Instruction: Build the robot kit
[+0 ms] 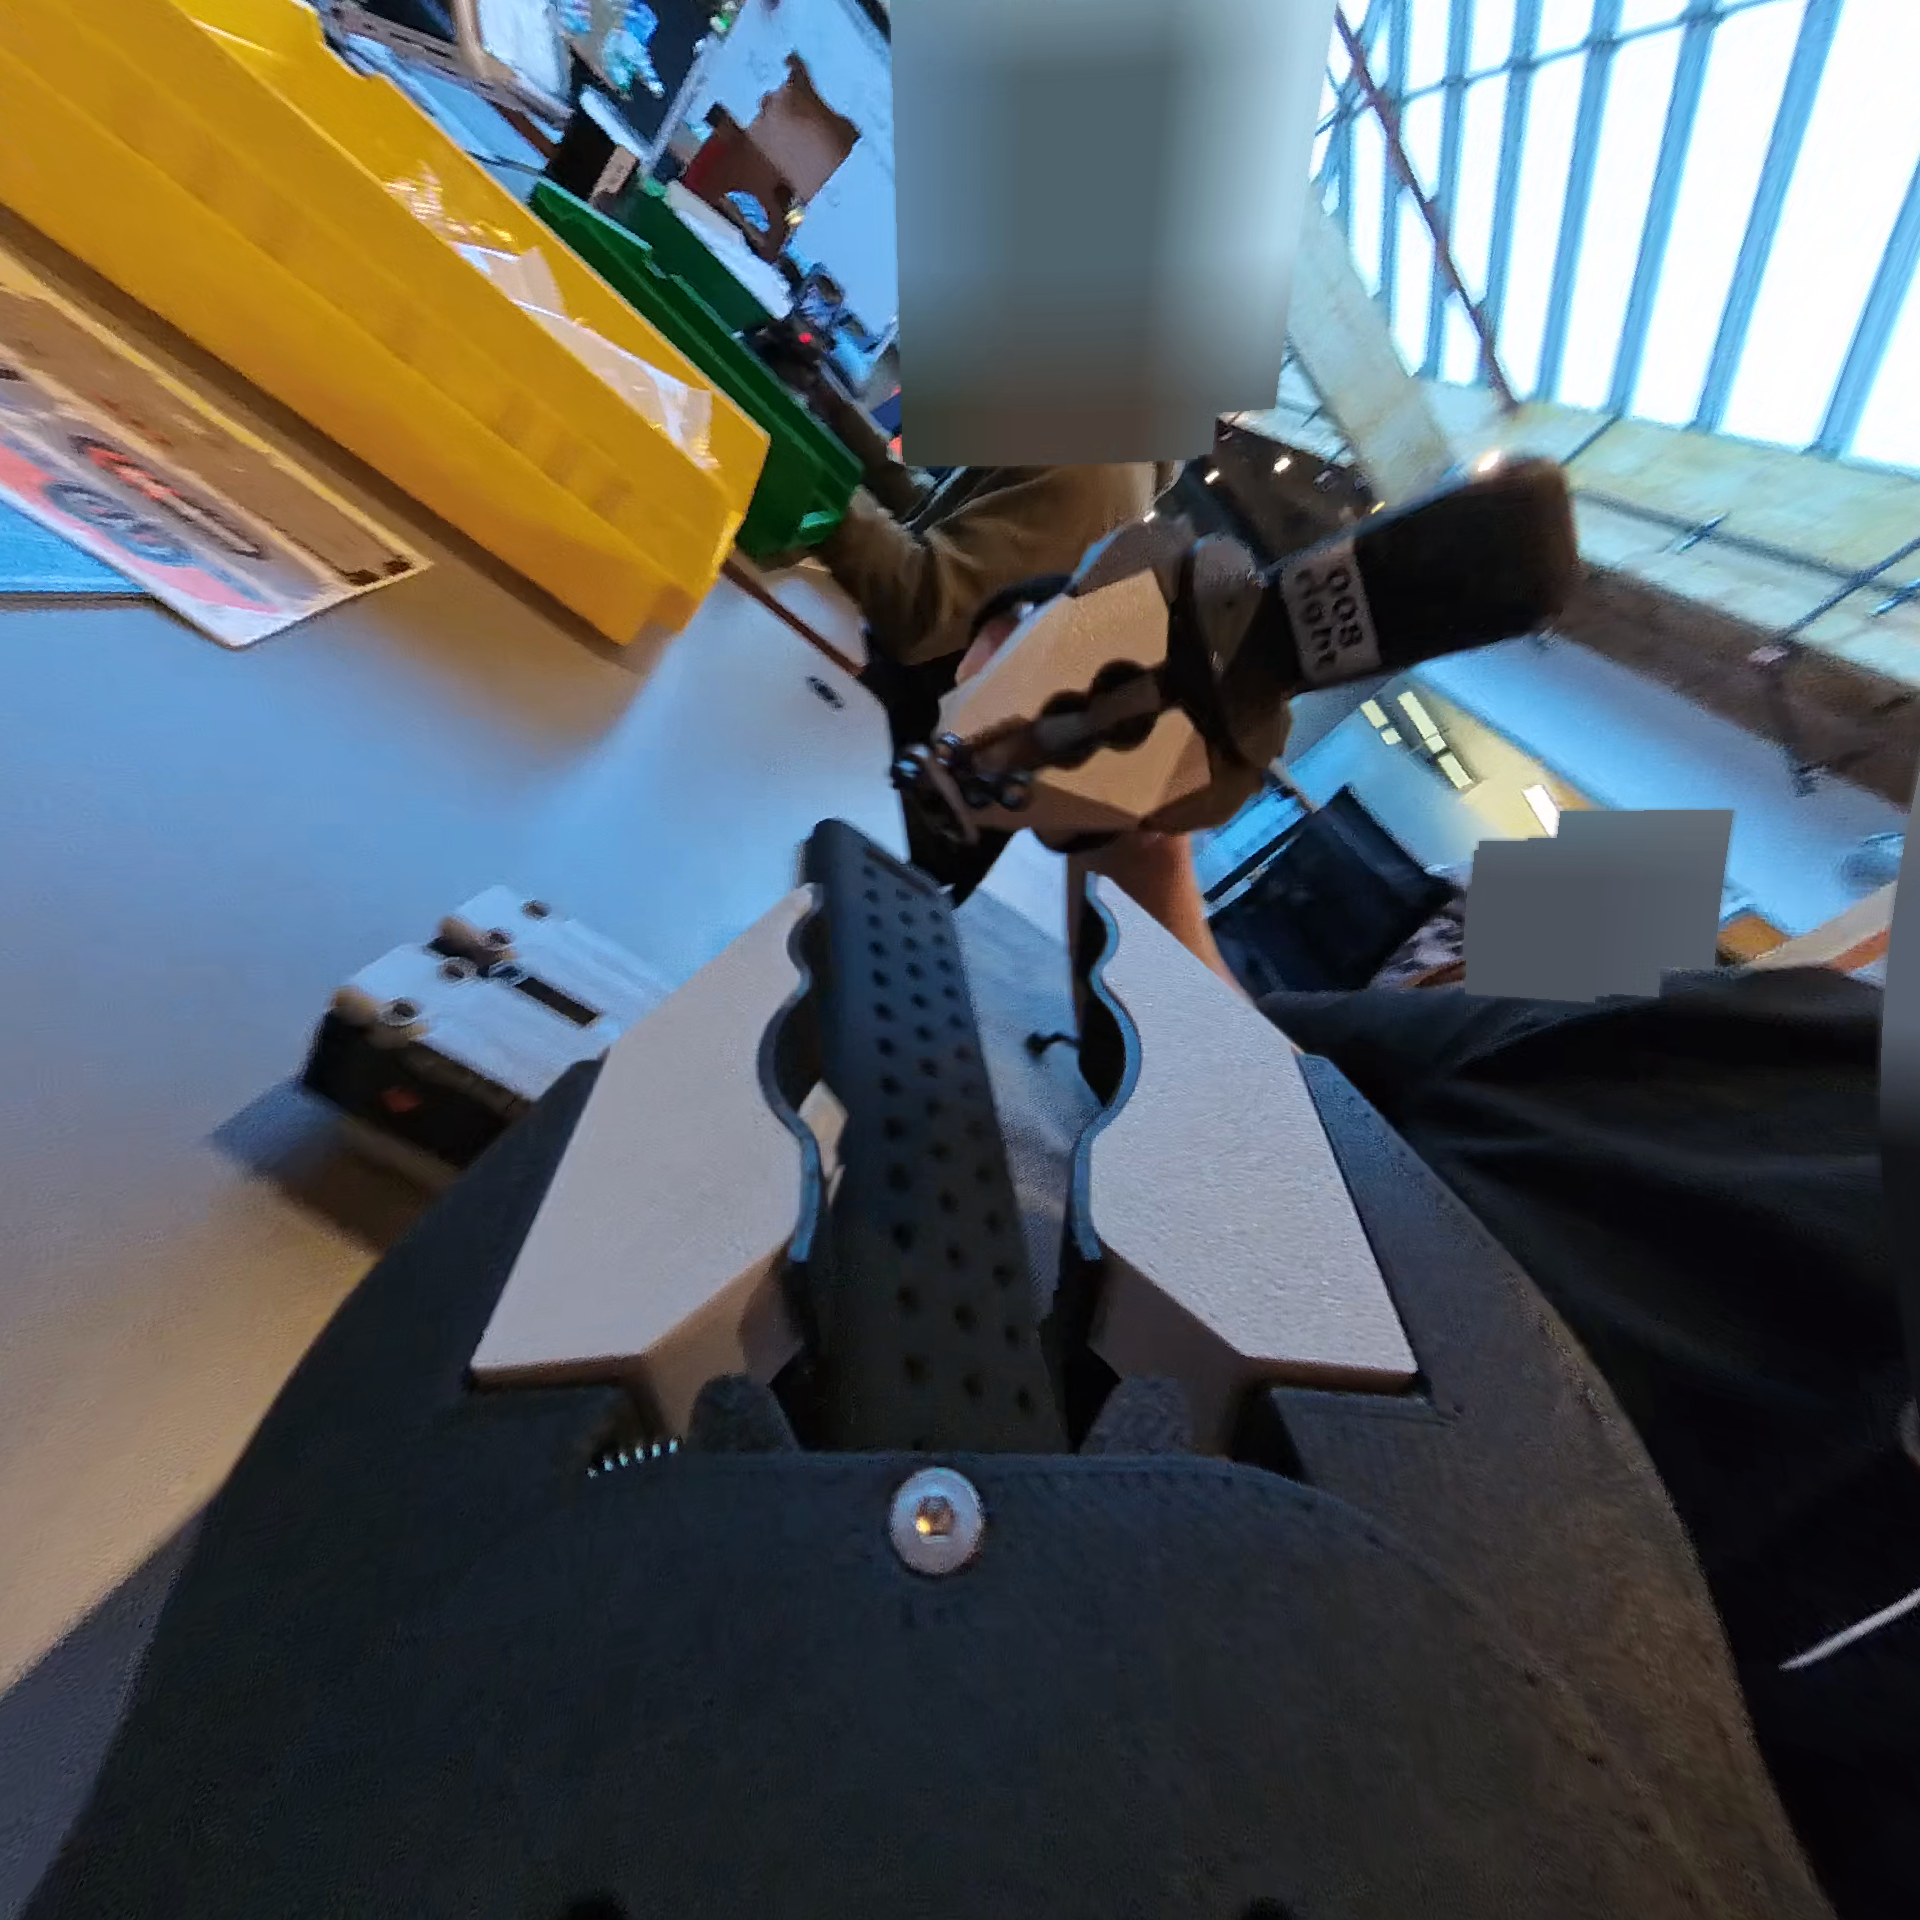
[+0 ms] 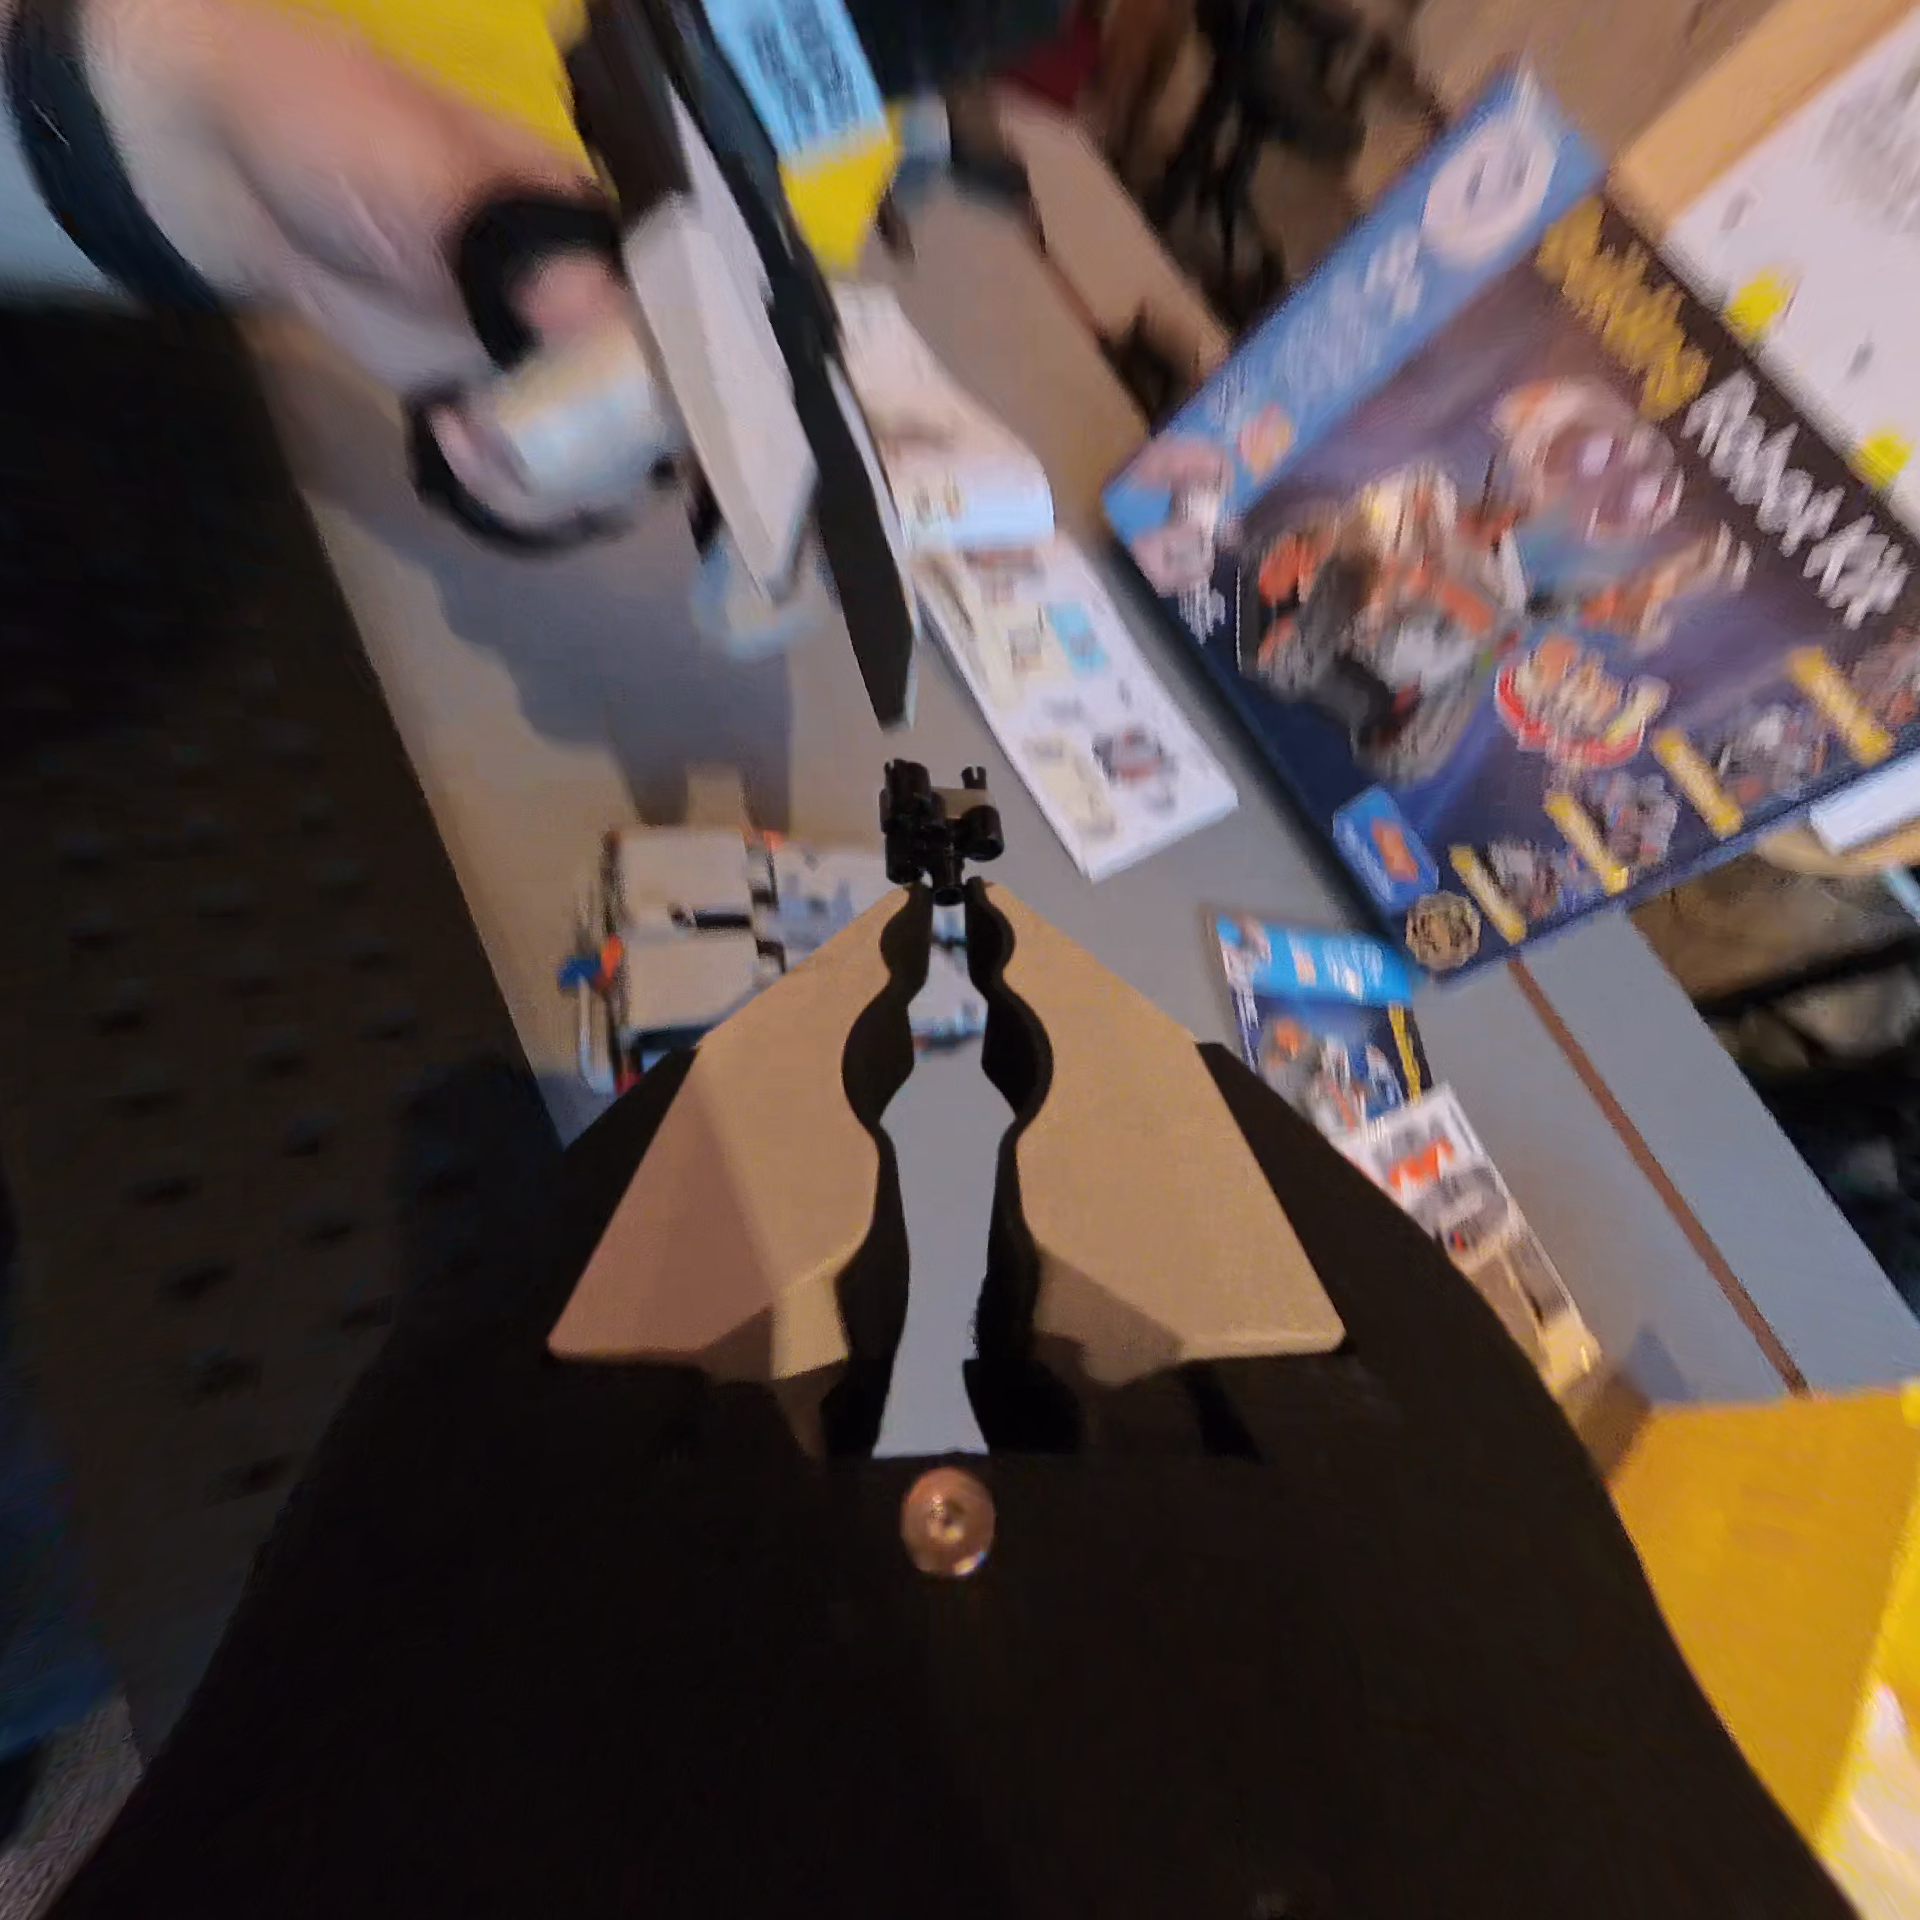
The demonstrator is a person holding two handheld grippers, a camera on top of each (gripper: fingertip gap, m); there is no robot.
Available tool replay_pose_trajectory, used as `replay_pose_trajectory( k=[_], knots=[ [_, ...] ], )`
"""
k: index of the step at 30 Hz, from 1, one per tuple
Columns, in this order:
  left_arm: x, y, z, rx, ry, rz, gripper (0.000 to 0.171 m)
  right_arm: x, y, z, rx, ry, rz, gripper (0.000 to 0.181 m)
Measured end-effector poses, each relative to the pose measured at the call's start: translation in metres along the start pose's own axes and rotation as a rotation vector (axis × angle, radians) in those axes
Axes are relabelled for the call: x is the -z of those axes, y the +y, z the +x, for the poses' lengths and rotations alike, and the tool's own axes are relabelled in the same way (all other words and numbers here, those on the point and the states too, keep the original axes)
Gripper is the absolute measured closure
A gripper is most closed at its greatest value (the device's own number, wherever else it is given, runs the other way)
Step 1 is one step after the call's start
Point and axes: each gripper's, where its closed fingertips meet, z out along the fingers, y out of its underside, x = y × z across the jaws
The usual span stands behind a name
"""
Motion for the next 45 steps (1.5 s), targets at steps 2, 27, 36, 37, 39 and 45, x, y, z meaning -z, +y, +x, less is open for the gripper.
replay_pose_trajectory(
  k=[2,27,36,37,39,45],
  knots=[
    [-0.006,-0.007,0.007,0.054,0.052,0.042,0.133,0.004,-0.020,-0.003,0.025,0.004,0.110,0.177],
    [0.017,-0.007,0.014,0.285,0.231,0.105,0.168,-0.028,-0.060,-0.030,0.434,0.070,0.234,0.160],
    [0.016,-0.003,0.021,0.242,0.245,0.082,0.168,-0.021,-0.066,-0.033,0.239,-0.044,0.292,0.176],
    [0.016,-0.004,0.023,0.225,0.242,0.085,0.168,-0.019,-0.068,-0.033,0.183,-0.070,0.311,0.176],
    [0.014,-0.004,0.025,0.198,0.235,0.083,0.168,-0.016,-0.069,-0.032,0.120,-0.100,0.346,0.176],
    [0.013,-0.005,0.020,0.281,0.257,0.111,0.168,-0.009,-0.073,-0.028,0.182,-0.016,0.418,0.151]
  ],
)
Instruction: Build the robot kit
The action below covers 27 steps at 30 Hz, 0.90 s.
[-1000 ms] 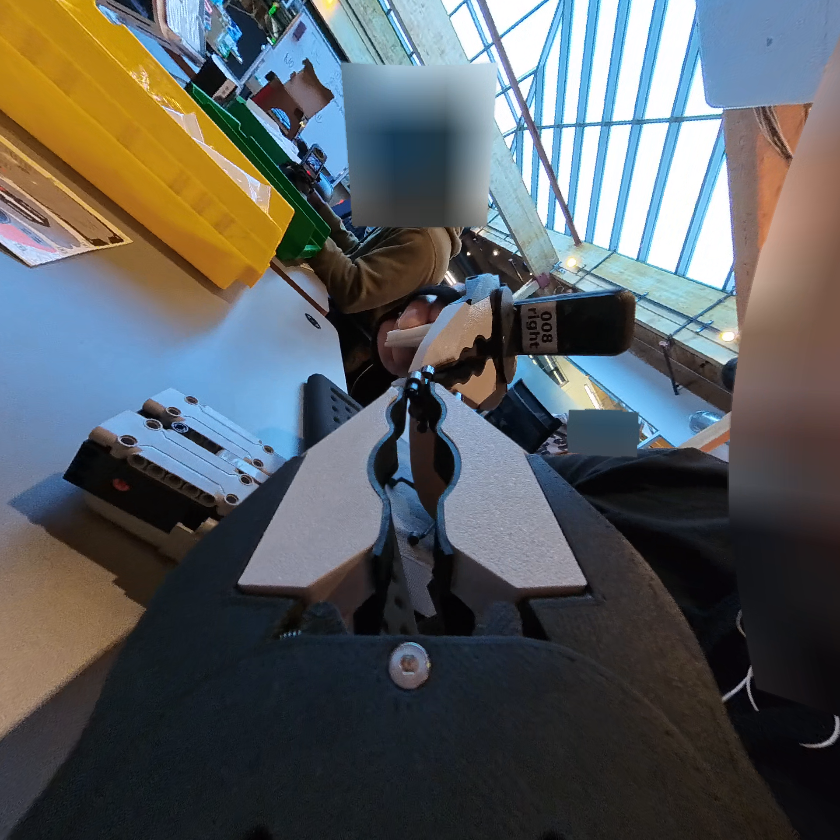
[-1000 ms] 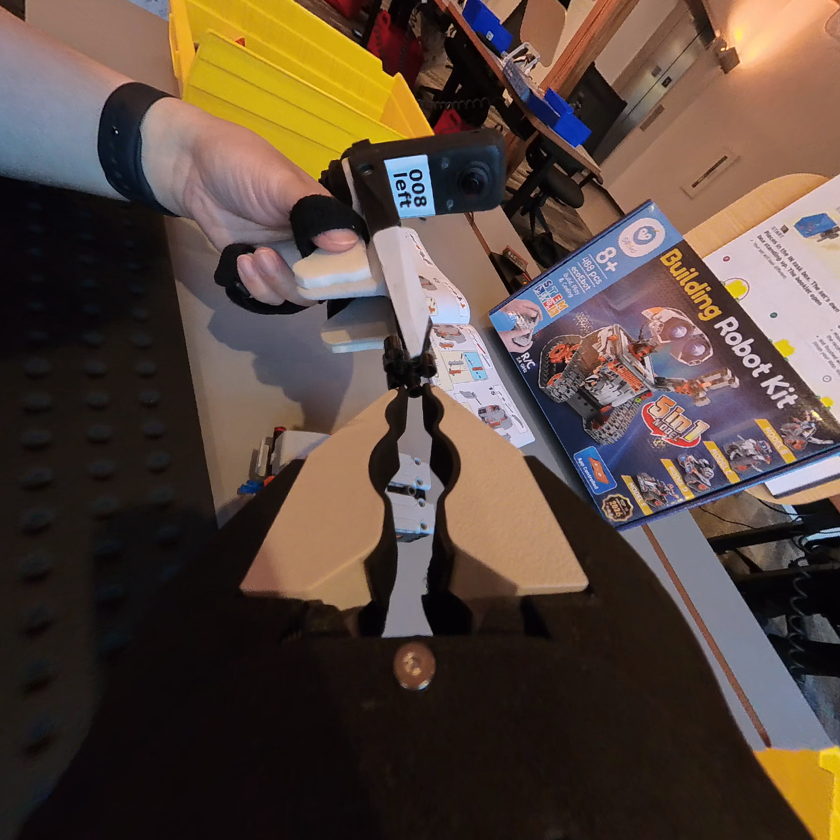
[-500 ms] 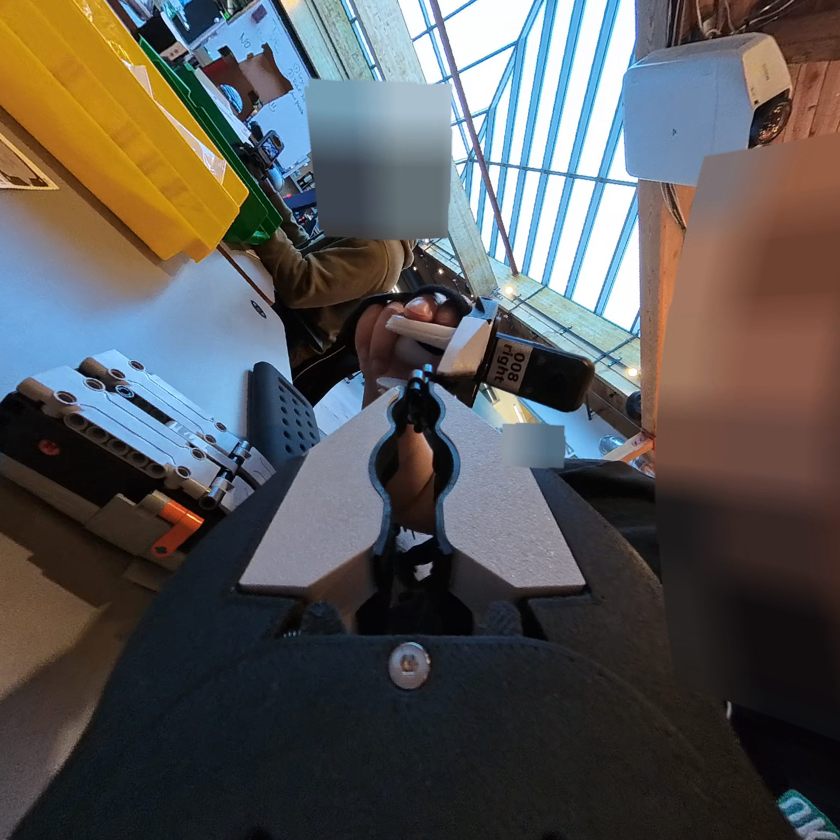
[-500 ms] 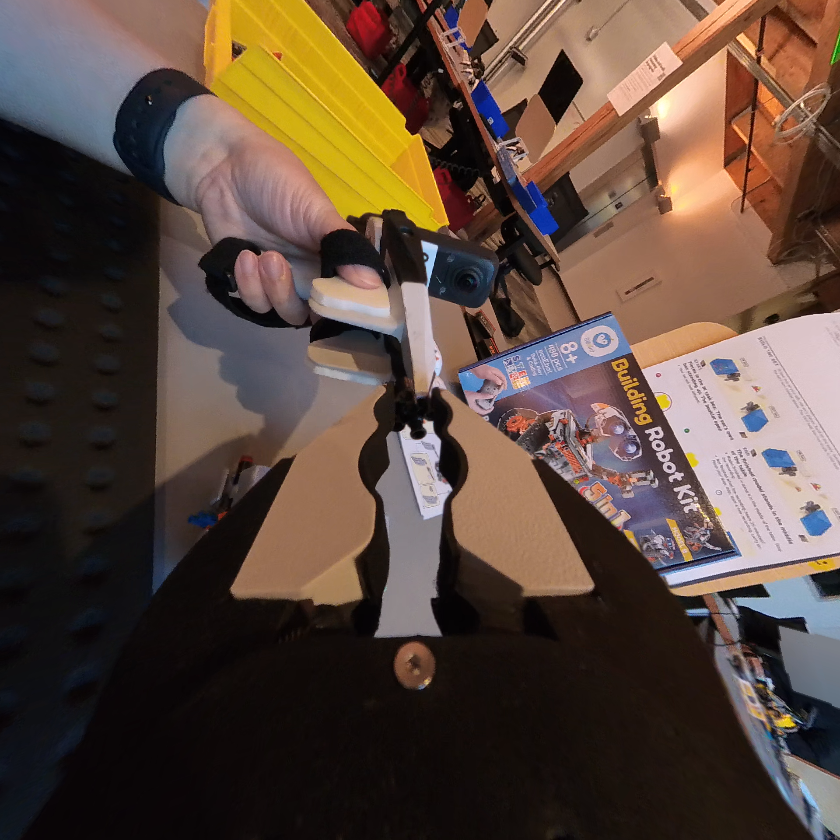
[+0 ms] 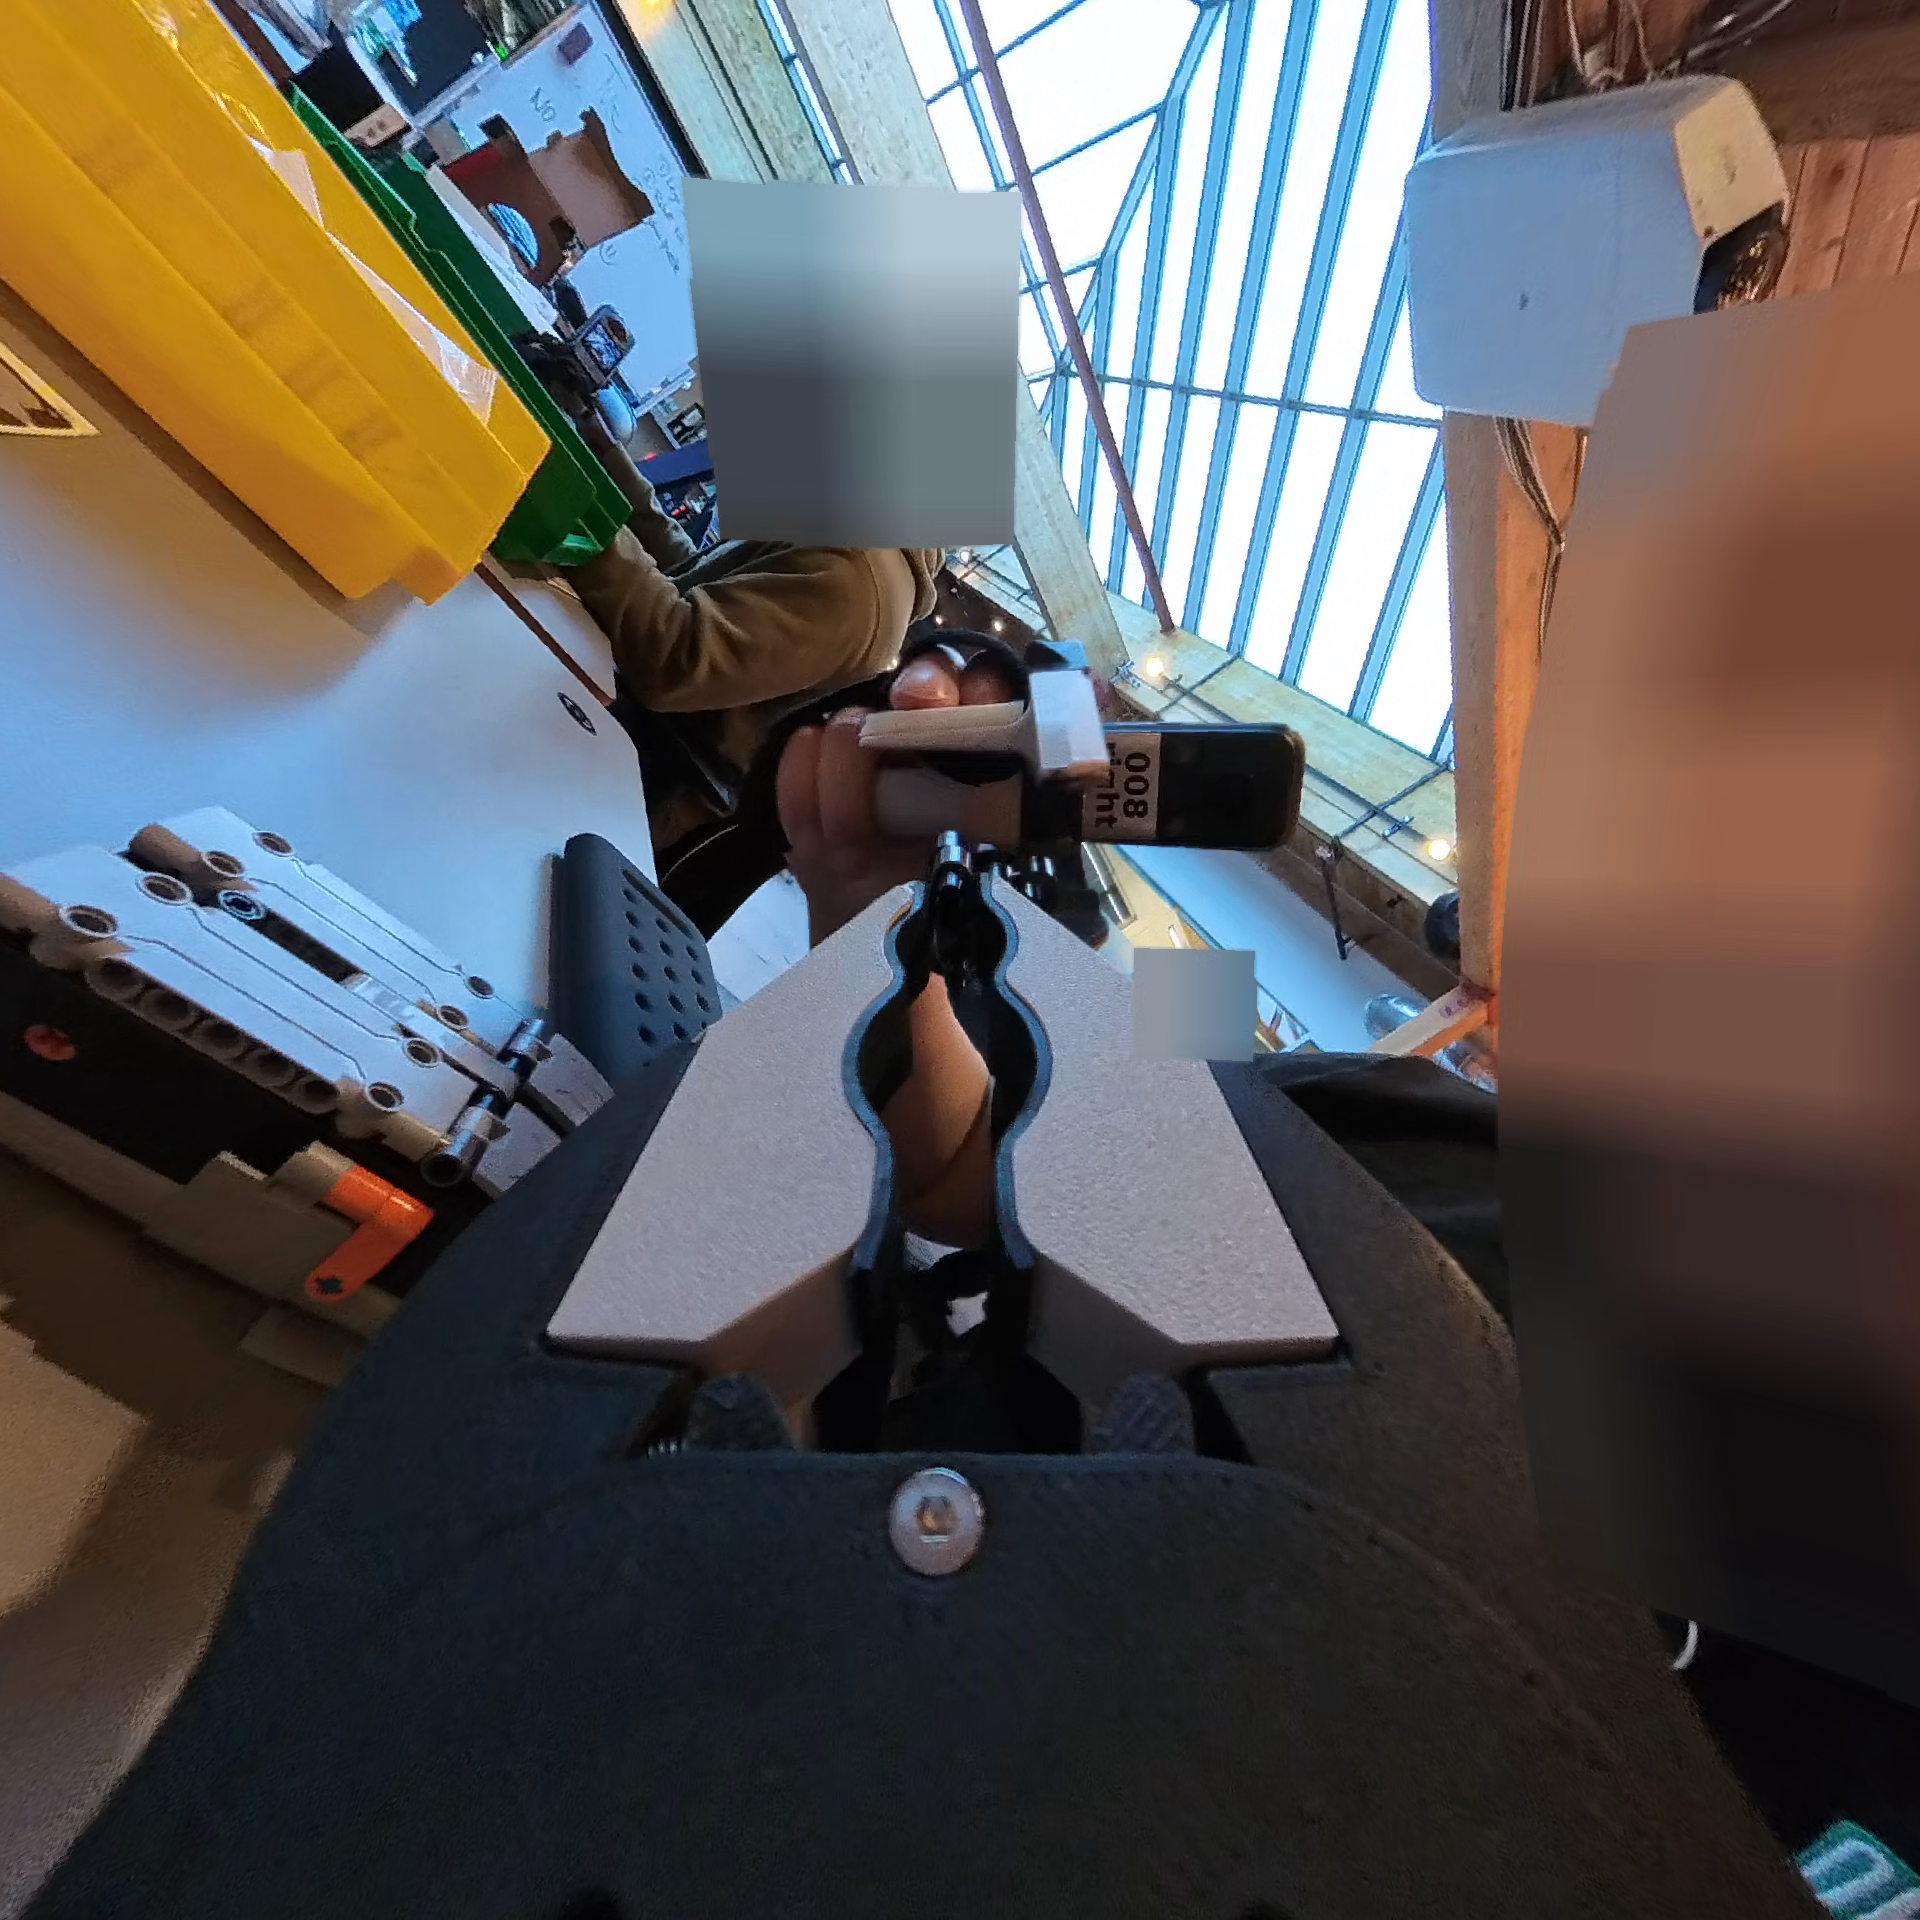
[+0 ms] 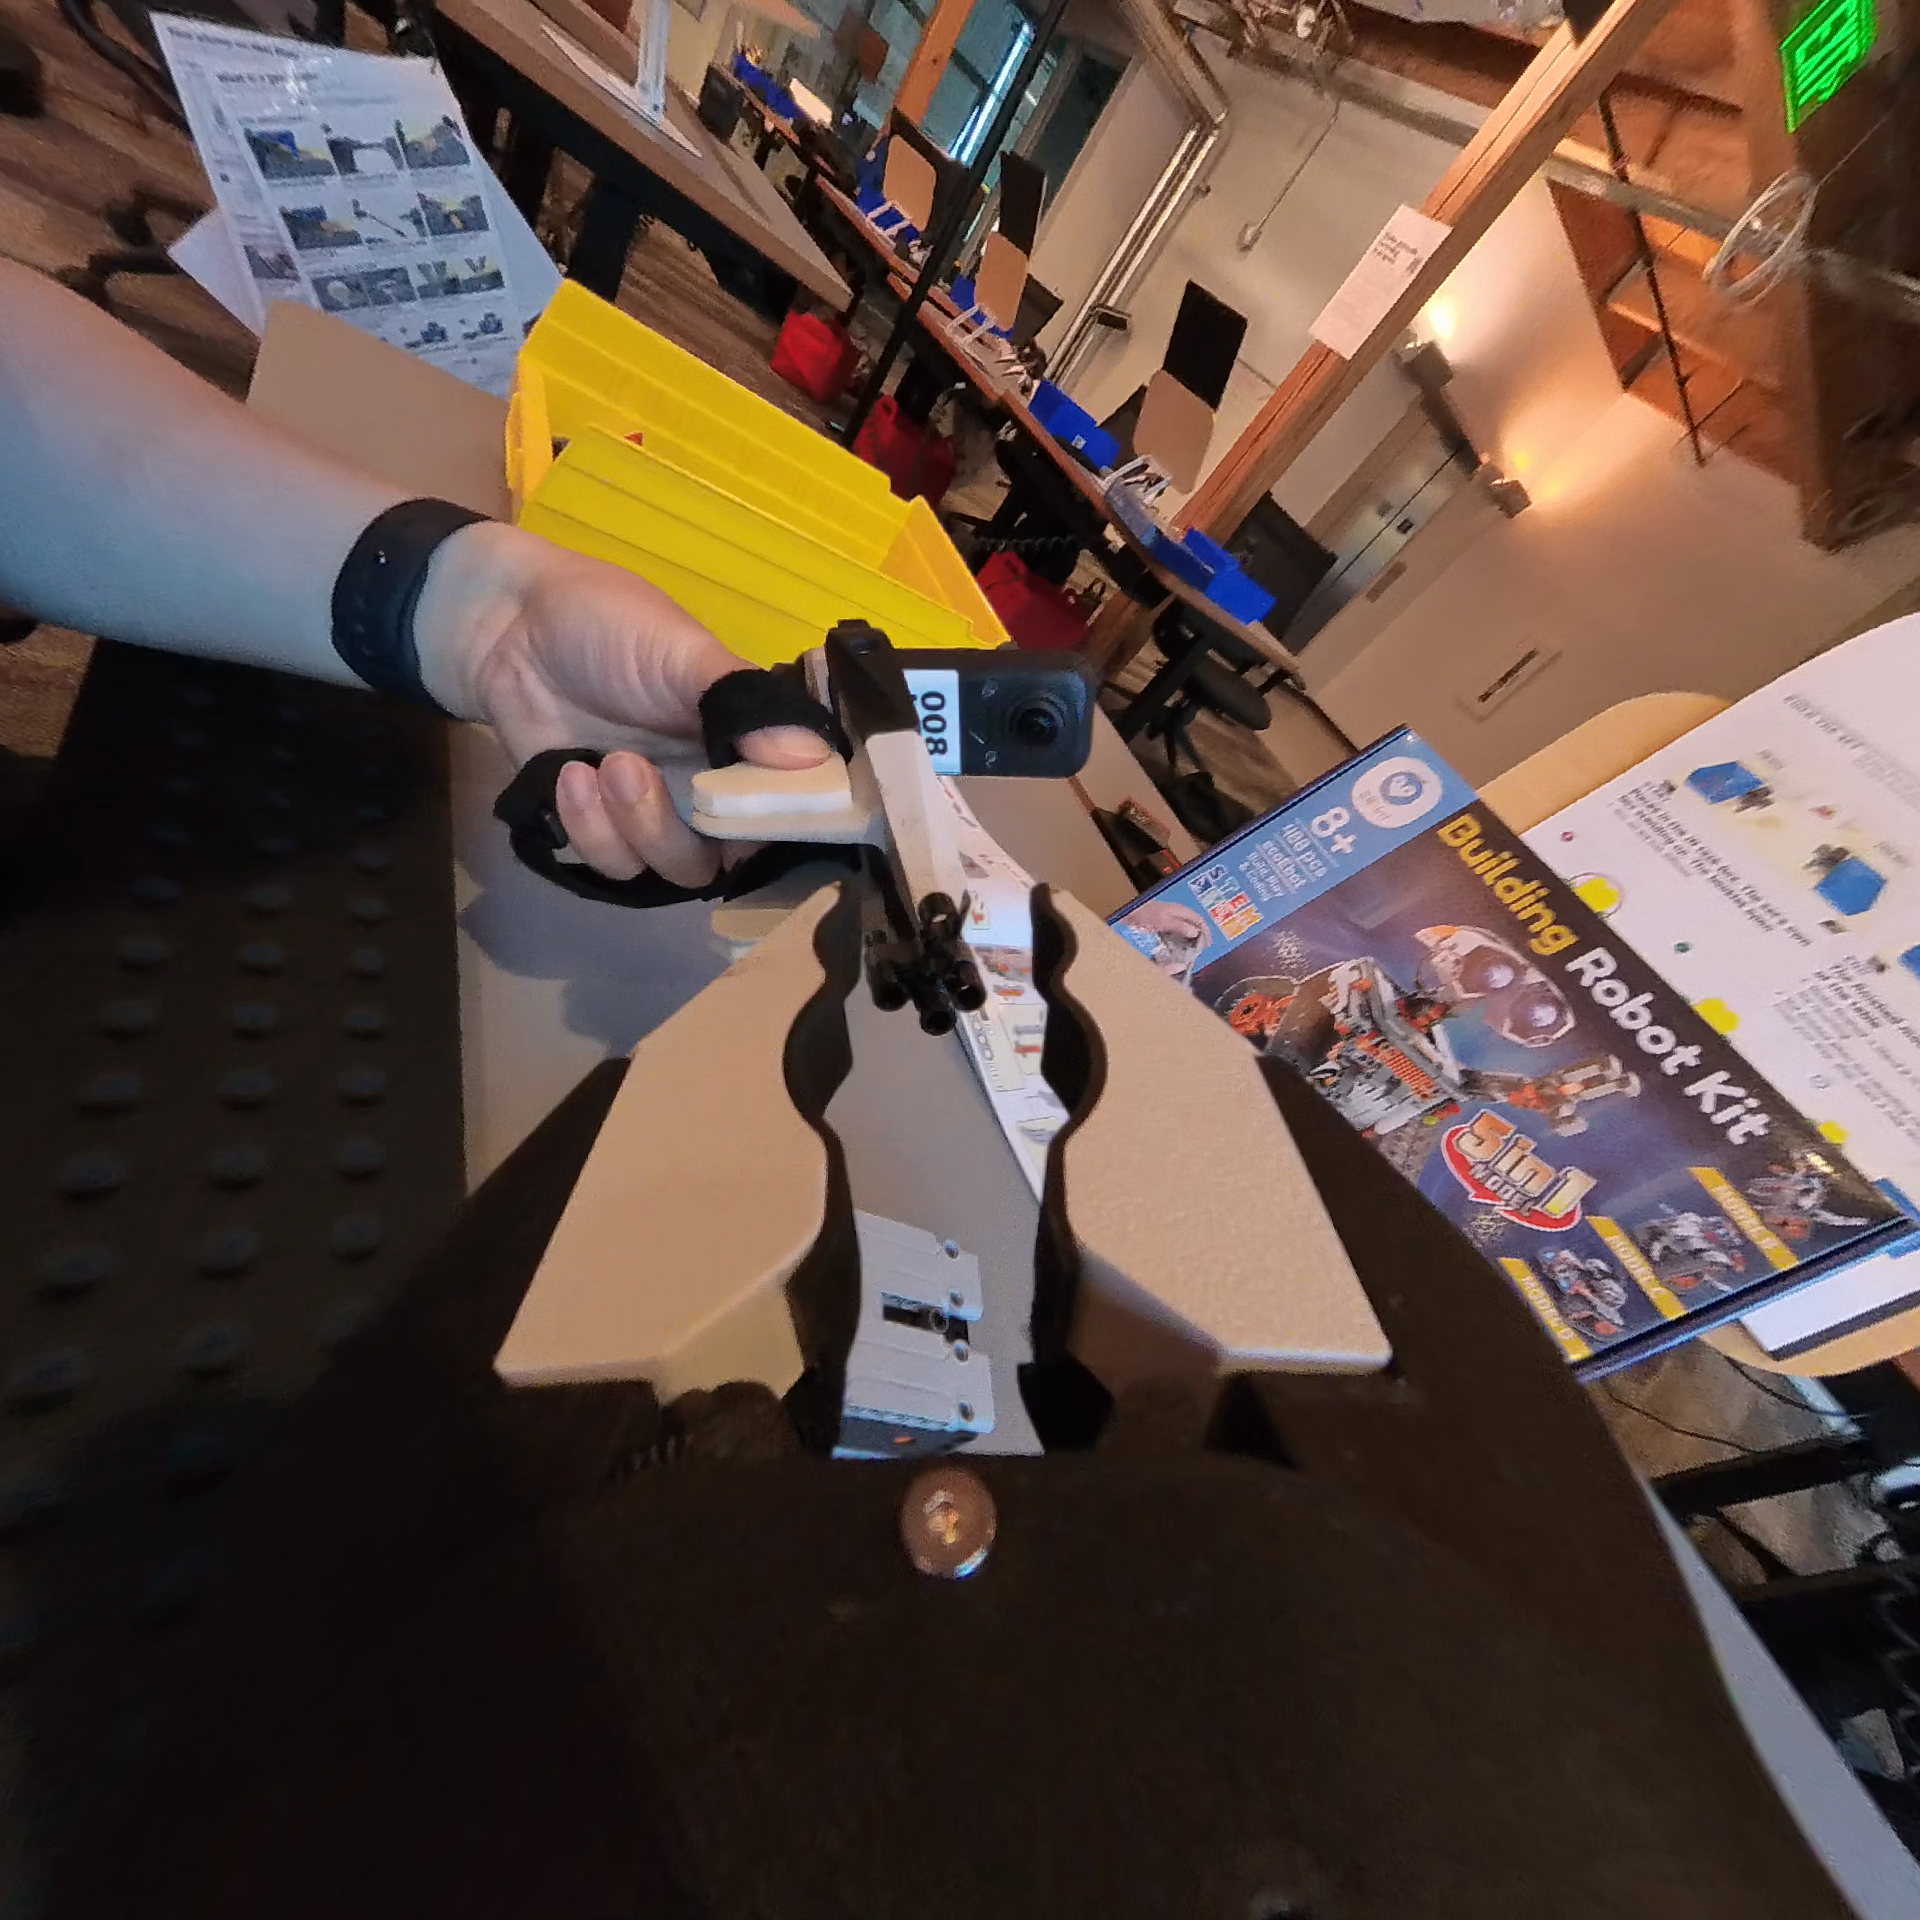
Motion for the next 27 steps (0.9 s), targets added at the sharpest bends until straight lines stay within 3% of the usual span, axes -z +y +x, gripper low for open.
replay_pose_trajectory(
  k=[6,12,27],
  knots=[
    [0.003,-0.002,0.001,0.090,0.052,0.020,0.168,-0.002,0.020,-0.007,-0.155,-0.094,-0.082,0.145],
    [0.003,0.001,-0.003,0.065,0.016,0.001,0.168,-0.003,0.024,-0.005,-0.321,-0.135,-0.078,0.158],
    [0.003,0.001,-0.009,0.170,0.049,0.041,0.170,-0.003,0.030,-0.007,-0.223,-0.106,-0.095,0.160]
  ],
)
